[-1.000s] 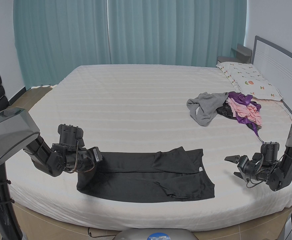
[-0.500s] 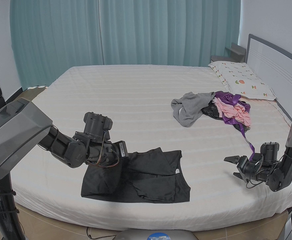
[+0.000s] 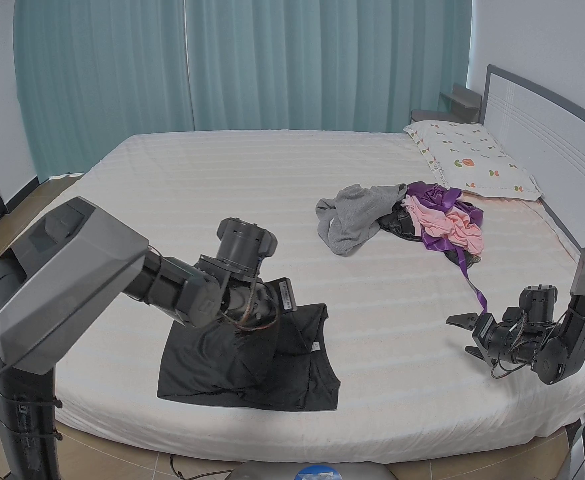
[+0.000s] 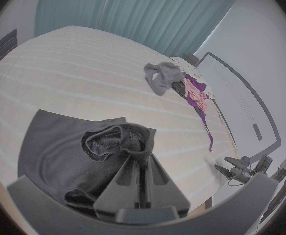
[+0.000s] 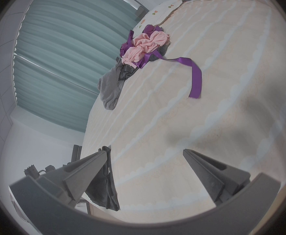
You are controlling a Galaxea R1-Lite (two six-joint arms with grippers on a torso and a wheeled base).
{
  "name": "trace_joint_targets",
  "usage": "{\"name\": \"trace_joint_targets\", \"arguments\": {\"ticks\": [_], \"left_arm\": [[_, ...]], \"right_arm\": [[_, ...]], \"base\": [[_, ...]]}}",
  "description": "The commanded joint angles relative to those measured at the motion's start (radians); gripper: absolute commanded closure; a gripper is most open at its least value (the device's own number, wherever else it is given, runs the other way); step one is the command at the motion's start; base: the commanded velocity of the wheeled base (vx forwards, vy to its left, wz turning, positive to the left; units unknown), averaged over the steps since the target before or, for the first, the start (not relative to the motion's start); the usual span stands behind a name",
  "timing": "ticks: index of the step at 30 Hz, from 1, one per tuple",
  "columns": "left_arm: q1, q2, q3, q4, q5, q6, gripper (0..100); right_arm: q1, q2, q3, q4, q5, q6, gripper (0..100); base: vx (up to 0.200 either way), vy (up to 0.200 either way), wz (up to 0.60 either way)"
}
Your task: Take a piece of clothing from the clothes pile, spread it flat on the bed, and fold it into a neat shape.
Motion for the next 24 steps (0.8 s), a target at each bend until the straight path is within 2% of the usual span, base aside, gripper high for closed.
{"name": "trace_joint_targets", "arguments": {"ticks": [1,4,5,13,16,22,24], "left_arm": [[-0.027,0.063,-0.05,0.006,0.018,-0.018,100],[-0.03,0.07,-0.066,0.023,0.023,-0.032,100],[-0.033,0.07,-0.073,0.035,0.023,-0.049,0],[-0.045,0.061,-0.111,0.09,0.02,-0.078,0],[-0.043,0.044,-0.108,0.092,0.021,-0.123,0],[0.019,-0.036,-0.036,0.107,0.003,-0.13,0],[0.064,-0.08,0.024,0.101,-0.008,-0.135,0]], "right_arm": [[0.008,0.004,0.001,-0.001,0.001,-0.001,0],[0.008,0.004,0.003,-0.001,0.001,-0.001,0],[0.008,0.004,0.003,-0.001,0.001,-0.001,0],[0.021,0.007,0.005,-0.001,-0.002,-0.001,0],[0.021,0.009,0.005,-0.001,-0.002,-0.001,0],[0.022,0.004,0.012,-0.001,-0.002,-0.002,0],[0.022,0.002,0.015,-0.001,-0.001,-0.001,0]], "base": [[0.0,0.0,0.0],[0.0,0.0,0.0],[0.0,0.0,0.0],[0.0,0.0,0.0],[0.0,0.0,0.0],[0.0,0.0,0.0],[0.0,0.0,0.0]]}}
